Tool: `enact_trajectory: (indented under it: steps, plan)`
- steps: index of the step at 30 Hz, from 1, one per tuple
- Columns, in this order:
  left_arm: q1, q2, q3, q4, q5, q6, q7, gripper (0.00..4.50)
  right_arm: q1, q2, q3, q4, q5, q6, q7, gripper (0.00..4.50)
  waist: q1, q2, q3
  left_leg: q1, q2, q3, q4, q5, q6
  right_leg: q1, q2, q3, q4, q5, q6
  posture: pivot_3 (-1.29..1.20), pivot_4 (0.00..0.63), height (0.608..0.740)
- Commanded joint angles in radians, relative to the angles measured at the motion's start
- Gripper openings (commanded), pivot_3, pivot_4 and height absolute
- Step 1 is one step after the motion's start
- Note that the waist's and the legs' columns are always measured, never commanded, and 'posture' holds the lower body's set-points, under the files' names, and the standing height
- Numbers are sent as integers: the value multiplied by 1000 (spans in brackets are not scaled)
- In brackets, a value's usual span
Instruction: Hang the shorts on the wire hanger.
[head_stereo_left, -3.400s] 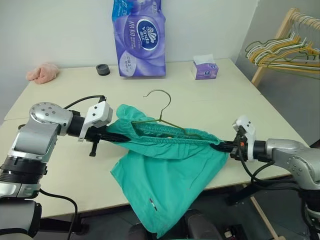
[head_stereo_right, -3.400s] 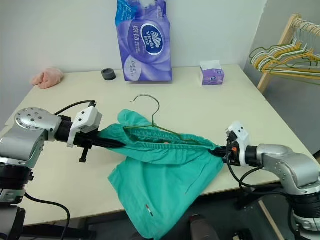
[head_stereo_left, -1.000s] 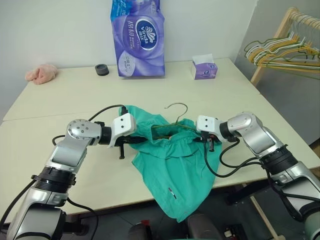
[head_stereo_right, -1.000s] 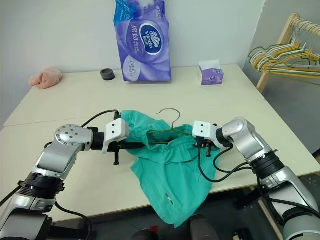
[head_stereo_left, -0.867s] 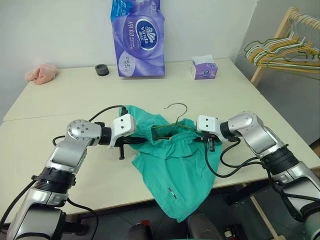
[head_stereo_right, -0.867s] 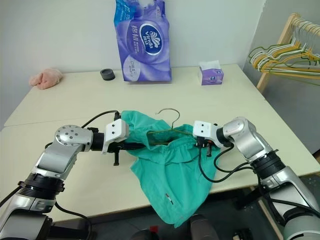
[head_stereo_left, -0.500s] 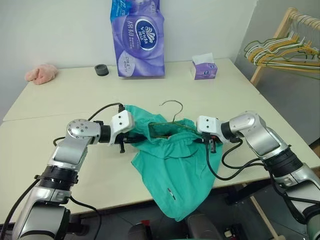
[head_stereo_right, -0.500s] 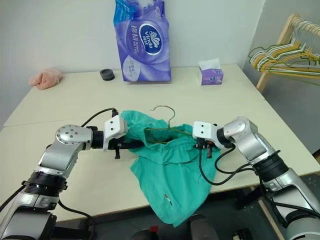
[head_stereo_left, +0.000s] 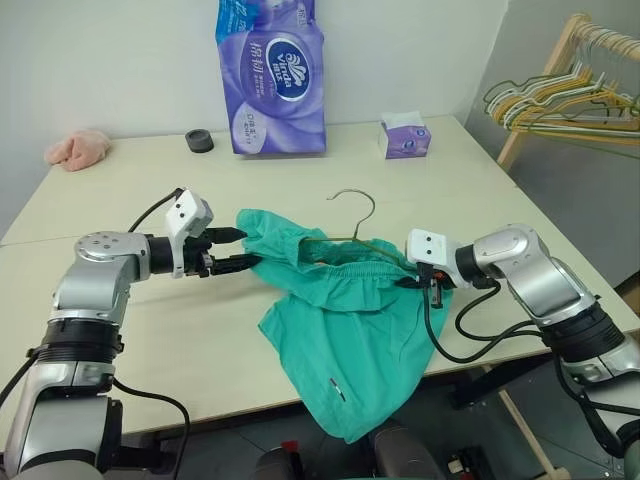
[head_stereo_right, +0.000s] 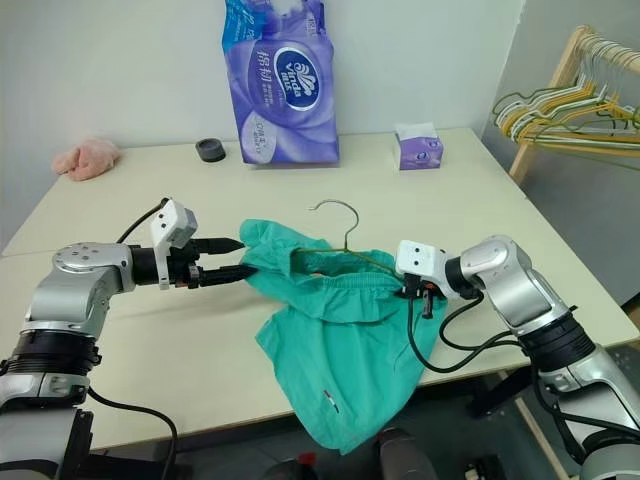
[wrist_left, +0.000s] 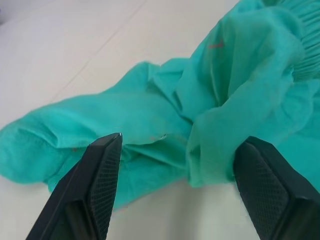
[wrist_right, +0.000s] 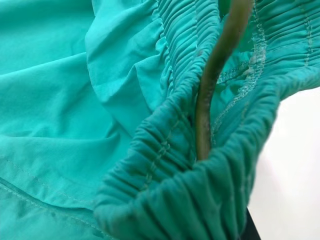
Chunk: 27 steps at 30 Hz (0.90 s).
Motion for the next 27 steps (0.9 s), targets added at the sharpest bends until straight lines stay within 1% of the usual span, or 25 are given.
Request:
enact_trajectory:
  steps: [1, 3, 5, 9, 11, 13, 16, 18, 19, 24, 27]
  plan:
    - [-46, -34, -18, 39, 47, -96, 45, 3480, -9, -2, -37, -54, 26, 10, 3, 0, 1, 0, 0, 0, 0, 0, 0, 0, 0, 0, 0, 0, 0, 0, 0, -218, 44, 740]
    - [-43, -40, -40, 57, 74, -146, 32, 3480, -5, -4, -37, -61, 27, 16, 2, 0, -3, 0, 0, 0, 0, 0, 0, 0, 0, 0, 0, 1, 0, 0, 0, -225, 45, 740]
    - [-38, -37, -46, 60, 73, -160, 7, 3107, 1, -9, -40, -72, 30, 23, 3, 0, -8, 0, 0, 0, 0, 1, 0, 0, 0, 0, -1, 1, 0, 0, 0, -234, 49, 740]
    - [-36, -16, -24, 25, 9, -80, -78, 3107, 13, -19, -48, -95, 38, 36, 6, 0, -11, 0, 0, 0, 1, 0, -1, 0, 0, -1, 0, 1, 0, 0, 0, -239, 50, 740]
    - [-37, 9, -23, 10, -11, -38, -125, 3107, 17, -25, -54, -103, 45, 35, 4, 0, -12, 0, 0, 0, 1, 0, -1, 0, 0, -1, 0, 1, 0, 0, 0, -239, 51, 740]
    - [-47, 20, -7, 18, -19, -13, -112, 3107, 19, -43, -64, -96, 39, -4, 1, 0, -12, 0, 0, 0, 1, 0, -1, 0, 0, -1, 0, 0, 0, 0, 0, -234, 51, 740]
    - [-43, 32, 5, 13, -26, 4, -108, 3698, 14, -70, -74, -82, 33, -44, 4, 0, -9, 0, 0, 0, 0, 0, 0, 0, 0, 0, 0, 0, 0, 0, 0, -235, 51, 740]
    - [-25, 56, 1, -19, -35, 23, -146, 4275, 6, -80, -82, -66, 34, -53, 4, 0, -11, 0, 0, 0, 0, 0, 0, 0, 0, 0, 0, 0, 0, 0, 0, -239, 52, 740]
    - [-18, 65, 3, -30, -35, 18, -152, 4482, 2, -85, -84, -59, 35, -57, 5, 0, -12, 0, 0, 0, 0, 0, 0, 0, 0, 0, 0, 0, 0, 0, 0, -240, 53, 740]
    - [-1, 117, 4, -47, -37, -4, -209, 4482, -4, -96, -93, -44, 40, -59, 9, 0, -13, 0, 0, 0, 1, 0, -1, 0, 0, 0, 0, 1, 0, 0, 0, -239, 54, 740]
    - [20, 127, -4, -80, -57, 48, -230, 4482, 0, -96, -96, -49, 42, -56, 7, 0, -12, 0, 0, 0, 1, 0, -1, 0, 0, 0, 0, 1, 0, 0, 0, -238, 56, 740]
